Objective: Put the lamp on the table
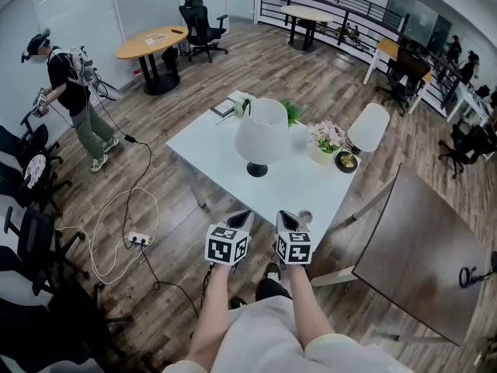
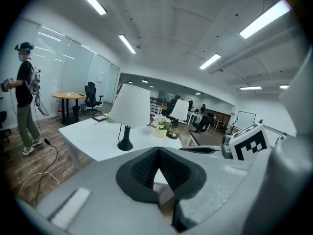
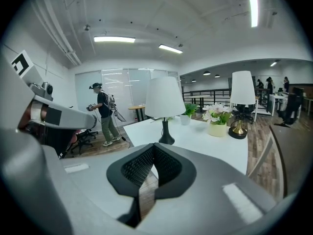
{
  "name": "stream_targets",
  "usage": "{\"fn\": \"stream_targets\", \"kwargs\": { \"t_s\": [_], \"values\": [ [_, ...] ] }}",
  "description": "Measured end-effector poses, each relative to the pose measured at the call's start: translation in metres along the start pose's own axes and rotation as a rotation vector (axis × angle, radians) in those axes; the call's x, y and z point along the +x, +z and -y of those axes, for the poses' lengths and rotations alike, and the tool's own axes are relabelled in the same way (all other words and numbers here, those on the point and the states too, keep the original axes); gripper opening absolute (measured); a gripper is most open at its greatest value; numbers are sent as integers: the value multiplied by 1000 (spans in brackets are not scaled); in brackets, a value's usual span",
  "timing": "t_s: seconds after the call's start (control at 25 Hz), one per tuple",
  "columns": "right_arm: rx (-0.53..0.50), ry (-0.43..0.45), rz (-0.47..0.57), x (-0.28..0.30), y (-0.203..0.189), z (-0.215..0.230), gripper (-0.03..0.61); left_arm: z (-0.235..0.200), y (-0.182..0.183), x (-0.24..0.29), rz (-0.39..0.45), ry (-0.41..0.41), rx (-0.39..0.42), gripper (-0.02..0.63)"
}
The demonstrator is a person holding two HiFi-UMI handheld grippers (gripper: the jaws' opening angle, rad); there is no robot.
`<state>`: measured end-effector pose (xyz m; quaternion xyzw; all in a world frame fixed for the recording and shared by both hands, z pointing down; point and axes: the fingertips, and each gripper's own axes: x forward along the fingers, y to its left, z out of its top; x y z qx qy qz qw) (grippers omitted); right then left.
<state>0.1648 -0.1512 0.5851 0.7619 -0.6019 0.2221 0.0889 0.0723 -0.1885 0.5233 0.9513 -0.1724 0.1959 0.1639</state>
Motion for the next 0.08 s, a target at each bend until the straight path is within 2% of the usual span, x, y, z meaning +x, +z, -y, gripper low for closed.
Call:
{"fn": "stream_targets", "kwargs": {
  "t_s": [0.08],
  "values": [
    [-2, -8, -5, 0, -1, 2, 25, 0, 0, 1, -2, 14, 19, 0]
  ]
}}
